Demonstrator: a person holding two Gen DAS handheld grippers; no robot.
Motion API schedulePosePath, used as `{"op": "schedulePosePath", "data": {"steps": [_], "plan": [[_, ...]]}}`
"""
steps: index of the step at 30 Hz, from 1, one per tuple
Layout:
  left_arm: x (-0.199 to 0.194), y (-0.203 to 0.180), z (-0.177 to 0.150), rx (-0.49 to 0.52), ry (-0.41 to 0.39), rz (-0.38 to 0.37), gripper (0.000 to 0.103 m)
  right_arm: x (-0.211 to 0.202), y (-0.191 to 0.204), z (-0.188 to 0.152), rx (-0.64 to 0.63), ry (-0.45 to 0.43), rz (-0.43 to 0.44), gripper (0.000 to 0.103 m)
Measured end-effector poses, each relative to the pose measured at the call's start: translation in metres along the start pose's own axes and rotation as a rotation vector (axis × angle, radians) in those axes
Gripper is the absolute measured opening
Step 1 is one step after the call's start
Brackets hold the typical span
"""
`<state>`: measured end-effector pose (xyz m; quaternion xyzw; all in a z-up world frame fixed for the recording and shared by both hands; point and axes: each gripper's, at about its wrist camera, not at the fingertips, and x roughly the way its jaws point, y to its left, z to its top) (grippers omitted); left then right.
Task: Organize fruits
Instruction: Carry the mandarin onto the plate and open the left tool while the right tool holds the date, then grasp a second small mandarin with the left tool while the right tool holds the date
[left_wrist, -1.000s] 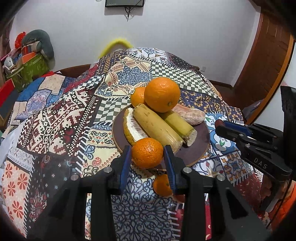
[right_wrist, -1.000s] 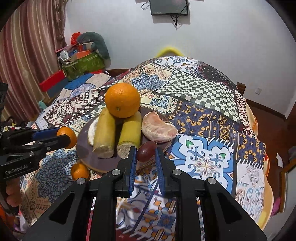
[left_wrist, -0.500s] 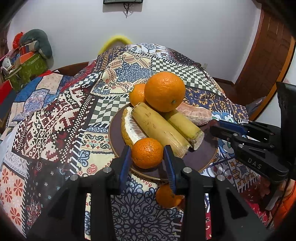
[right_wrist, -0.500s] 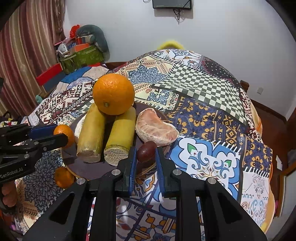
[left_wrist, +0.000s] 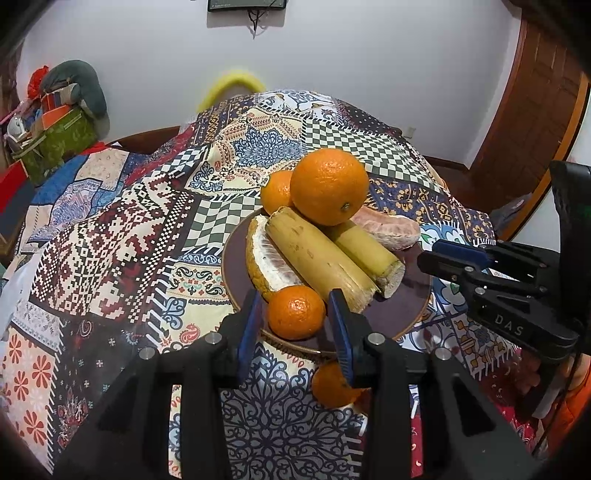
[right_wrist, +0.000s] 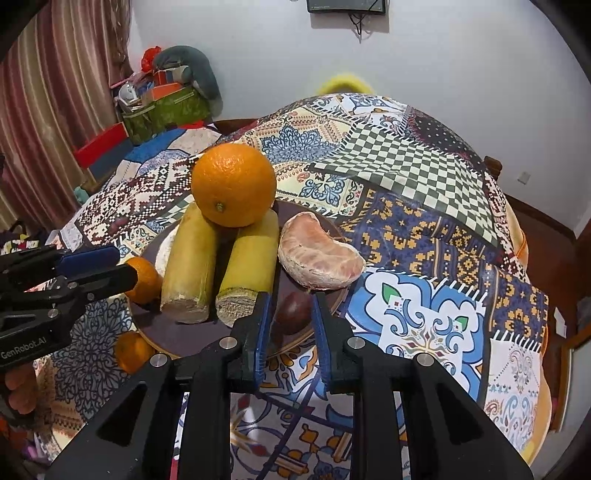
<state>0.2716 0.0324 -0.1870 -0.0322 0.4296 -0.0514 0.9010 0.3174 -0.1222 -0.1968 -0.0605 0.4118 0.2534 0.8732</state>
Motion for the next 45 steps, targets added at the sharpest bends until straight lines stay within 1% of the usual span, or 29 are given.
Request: {"op": "schedulePosePath", "data": {"steps": [5, 15, 25, 33, 41, 45], "plan": [[-0.017, 0.000, 0.000, -0.004, -0.026, -0.001, 0.038, -0.013, 0.006, 0.001, -0.008, -0.021, -0.002, 0.026], [-0.057, 0.001, -0.007, -0.003, -0.077, 0.010, 0.043, -0.045, 0.024, 0.001, -0.025, -0.078, 0.003, 0.026], [-0.082, 0.009, -0.025, -0.012, -0.084, 0.031, 0.043, -0.059, 0.049, -0.008, -0.048, -0.083, 0.029, 0.026], [-0.083, 0.020, -0.044, -0.028, -0.053, 0.038, 0.045, -0.048, 0.069, -0.022, -0.069, -0.035, 0.058, 0.026], [-0.068, 0.028, -0.062, -0.059, 0.001, 0.019, 0.045, -0.023, 0.082, -0.038, -0.080, 0.055, 0.087, 0.026], [-0.059, 0.028, -0.070, -0.058, 0.029, 0.014, 0.045, -0.011, 0.087, -0.048, -0.087, 0.097, 0.099, 0.026]]}}
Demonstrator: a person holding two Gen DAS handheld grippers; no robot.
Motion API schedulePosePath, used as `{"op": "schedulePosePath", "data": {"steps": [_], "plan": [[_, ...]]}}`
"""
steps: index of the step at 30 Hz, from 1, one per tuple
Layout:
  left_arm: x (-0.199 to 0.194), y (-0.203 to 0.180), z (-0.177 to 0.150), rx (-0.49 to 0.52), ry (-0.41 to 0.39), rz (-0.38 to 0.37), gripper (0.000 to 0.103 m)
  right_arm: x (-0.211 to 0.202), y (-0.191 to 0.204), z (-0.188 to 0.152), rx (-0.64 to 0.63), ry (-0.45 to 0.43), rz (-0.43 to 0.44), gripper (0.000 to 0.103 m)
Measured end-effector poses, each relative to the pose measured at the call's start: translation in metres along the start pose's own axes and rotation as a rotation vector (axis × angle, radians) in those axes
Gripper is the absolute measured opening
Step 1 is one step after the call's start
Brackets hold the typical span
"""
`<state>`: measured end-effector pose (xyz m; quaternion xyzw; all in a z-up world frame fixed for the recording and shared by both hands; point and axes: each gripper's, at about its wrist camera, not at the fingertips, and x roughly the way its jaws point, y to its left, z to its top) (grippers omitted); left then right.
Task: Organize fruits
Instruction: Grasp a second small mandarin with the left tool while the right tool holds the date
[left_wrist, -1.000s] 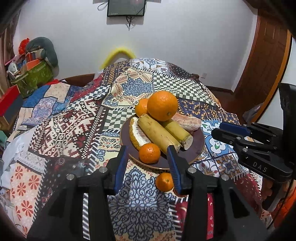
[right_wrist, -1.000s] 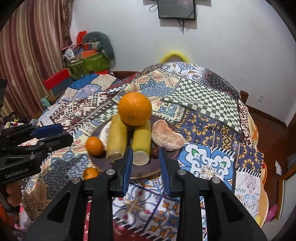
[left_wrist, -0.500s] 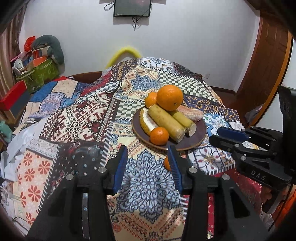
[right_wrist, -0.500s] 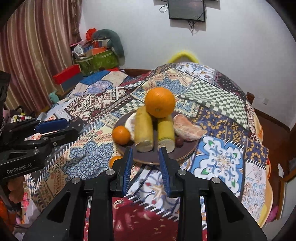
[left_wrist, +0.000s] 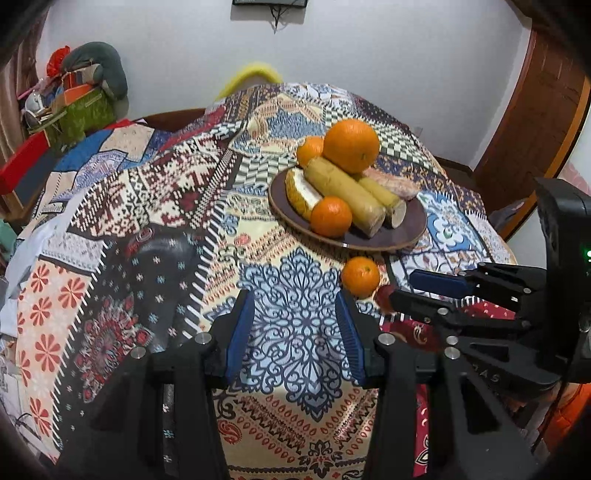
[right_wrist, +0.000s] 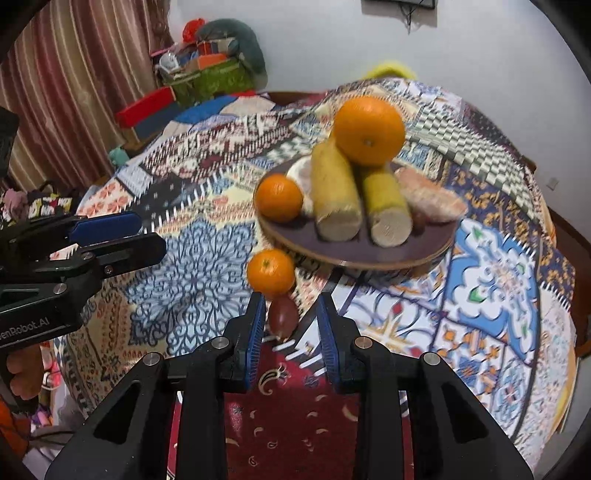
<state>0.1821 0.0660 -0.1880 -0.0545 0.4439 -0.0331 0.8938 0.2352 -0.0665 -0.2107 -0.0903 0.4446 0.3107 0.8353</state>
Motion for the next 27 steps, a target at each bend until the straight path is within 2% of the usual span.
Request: {"op": "schedulePosePath", "data": {"steps": [6, 9, 13, 19, 27], "plan": [[0.008, 0.000, -0.005, -0.001, 0.025, -0.002, 0.045, 0.015, -0.002, -0.003, 0.008, 0.053, 0.019, 0.026], [0.012, 0.000, -0.005, -0.004, 0.034, -0.001, 0.045, 0.015, -0.002, -0.002, 0.008, 0.052, 0.025, 0.026], [0.015, -0.003, -0.004, -0.004, 0.040, -0.005, 0.045, 0.016, -0.001, -0.002, -0.005, 0.051, 0.024, 0.018], [0.018, -0.013, 0.001, 0.017, 0.044, -0.012, 0.045, 0.010, -0.008, -0.004, 0.008, 0.031, 0.035, 0.018], [0.030, -0.032, 0.010, 0.049, 0.058, -0.033, 0.045, -0.011, -0.033, -0.006, 0.062, -0.022, 0.006, 0.018]]}}
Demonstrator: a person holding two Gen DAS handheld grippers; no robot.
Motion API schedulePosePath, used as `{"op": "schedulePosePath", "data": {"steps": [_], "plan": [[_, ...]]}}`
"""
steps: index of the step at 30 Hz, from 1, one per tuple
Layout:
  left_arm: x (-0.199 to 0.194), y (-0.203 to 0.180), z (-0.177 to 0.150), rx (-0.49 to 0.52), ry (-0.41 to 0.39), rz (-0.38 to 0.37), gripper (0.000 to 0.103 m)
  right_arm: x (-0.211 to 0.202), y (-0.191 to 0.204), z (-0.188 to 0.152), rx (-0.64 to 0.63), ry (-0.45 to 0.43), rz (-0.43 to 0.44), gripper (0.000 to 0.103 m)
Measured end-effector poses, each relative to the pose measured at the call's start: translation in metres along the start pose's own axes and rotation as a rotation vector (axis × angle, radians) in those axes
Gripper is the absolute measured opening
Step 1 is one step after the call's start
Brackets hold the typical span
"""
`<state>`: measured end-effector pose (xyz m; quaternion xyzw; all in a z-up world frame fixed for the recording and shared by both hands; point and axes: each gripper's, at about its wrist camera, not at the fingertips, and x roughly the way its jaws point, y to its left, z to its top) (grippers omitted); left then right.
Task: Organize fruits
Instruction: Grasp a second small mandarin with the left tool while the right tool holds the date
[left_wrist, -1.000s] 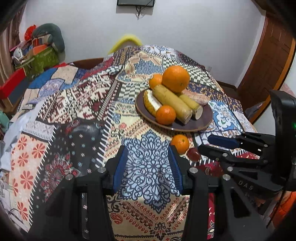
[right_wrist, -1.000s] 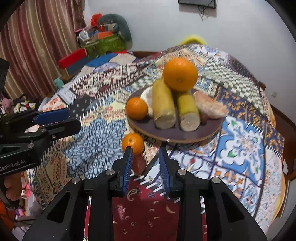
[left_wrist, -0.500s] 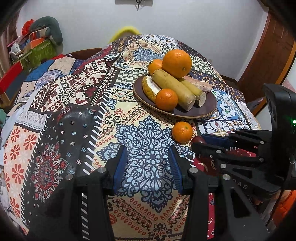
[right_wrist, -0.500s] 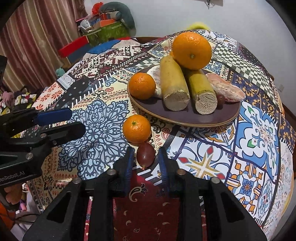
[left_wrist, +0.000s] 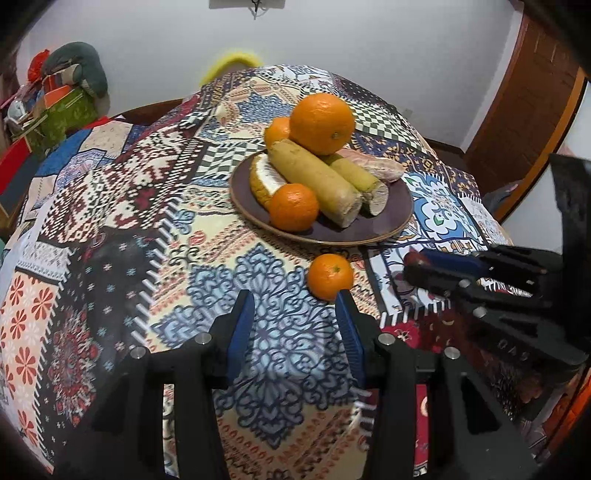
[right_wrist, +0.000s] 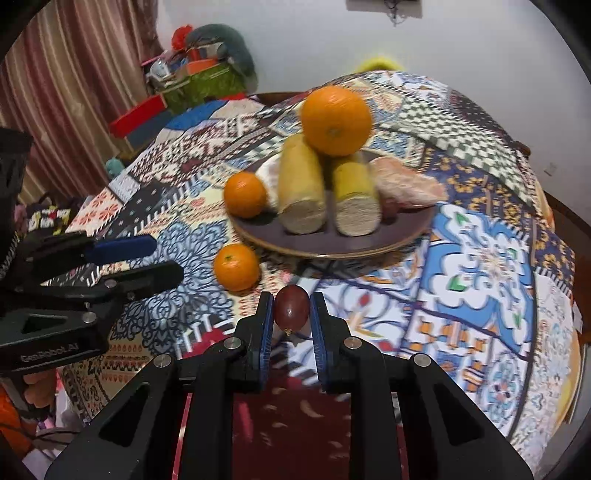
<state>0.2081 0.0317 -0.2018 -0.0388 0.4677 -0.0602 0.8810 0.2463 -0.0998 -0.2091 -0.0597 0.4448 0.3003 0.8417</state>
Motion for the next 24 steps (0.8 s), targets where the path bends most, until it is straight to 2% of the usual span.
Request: {"op": "schedulePosePath", "data": {"steps": [8, 17, 19, 20, 24], "plan": [[0.018, -0.015, 0.008, 0.028, 0.018, -0.015, 0.045, -0.018, -0.028, 0.000, 0.047, -0.041, -0.039, 0.018], [0.034, -0.020, 0.012, 0.031, 0.036, -0.017, 0.045, -0.020, -0.040, 0.002, 0.075, -0.058, -0.043, 0.018], [0.037, -0.021, 0.012, 0.029, 0.039, -0.014, 0.041, -0.020, -0.040, 0.003, 0.075, -0.060, -0.039, 0.018], [0.038, -0.021, 0.012, 0.031, 0.042, -0.015, 0.034, -0.020, -0.041, 0.003, 0.074, -0.061, -0.038, 0.018], [0.034, -0.024, 0.011, 0.052, 0.030, -0.008, 0.034, -0.020, -0.041, 0.004, 0.072, -0.065, -0.032, 0.018]]}}
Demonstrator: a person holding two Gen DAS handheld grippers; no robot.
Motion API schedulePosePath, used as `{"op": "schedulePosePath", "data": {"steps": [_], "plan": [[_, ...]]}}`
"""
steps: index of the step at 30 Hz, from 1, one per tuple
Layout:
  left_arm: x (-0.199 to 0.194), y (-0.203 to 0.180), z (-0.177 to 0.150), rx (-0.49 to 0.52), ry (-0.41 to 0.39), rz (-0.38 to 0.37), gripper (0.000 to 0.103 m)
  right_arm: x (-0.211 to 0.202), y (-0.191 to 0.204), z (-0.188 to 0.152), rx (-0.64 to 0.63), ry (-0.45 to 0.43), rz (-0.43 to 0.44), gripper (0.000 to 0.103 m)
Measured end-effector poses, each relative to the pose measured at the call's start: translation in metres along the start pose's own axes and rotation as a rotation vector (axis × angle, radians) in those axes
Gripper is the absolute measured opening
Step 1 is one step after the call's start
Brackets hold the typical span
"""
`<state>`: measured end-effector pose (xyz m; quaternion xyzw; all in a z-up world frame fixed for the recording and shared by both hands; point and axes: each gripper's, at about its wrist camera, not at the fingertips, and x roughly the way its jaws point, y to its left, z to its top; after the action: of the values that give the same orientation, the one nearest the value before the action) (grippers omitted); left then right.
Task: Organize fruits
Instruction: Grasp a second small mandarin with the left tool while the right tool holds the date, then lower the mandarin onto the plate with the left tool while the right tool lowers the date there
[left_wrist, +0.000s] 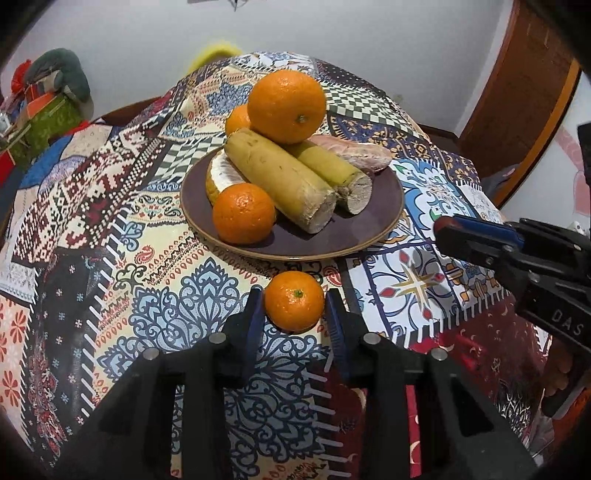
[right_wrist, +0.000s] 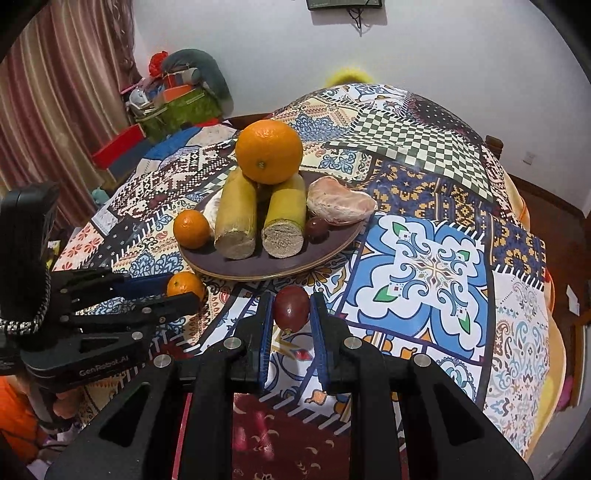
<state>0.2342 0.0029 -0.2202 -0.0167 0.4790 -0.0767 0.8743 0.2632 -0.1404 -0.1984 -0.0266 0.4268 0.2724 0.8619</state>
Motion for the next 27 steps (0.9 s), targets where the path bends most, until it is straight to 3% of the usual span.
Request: {"op": "schedulePosePath", "data": {"steps": [15, 27], "plan": [[-0.027, -0.011, 0.023, 0.017, -0.090, -0.005, 0.034, -0.009, -0.005, 0.017, -0.001, -0.060, 0.005, 0.018], [-0.011, -0.009, 0.033, 0.013, -0.073, -0.014, 0.034, 0.015, 0.002, 0.029, -0.032, -0.043, 0.035, 0.018]]}}
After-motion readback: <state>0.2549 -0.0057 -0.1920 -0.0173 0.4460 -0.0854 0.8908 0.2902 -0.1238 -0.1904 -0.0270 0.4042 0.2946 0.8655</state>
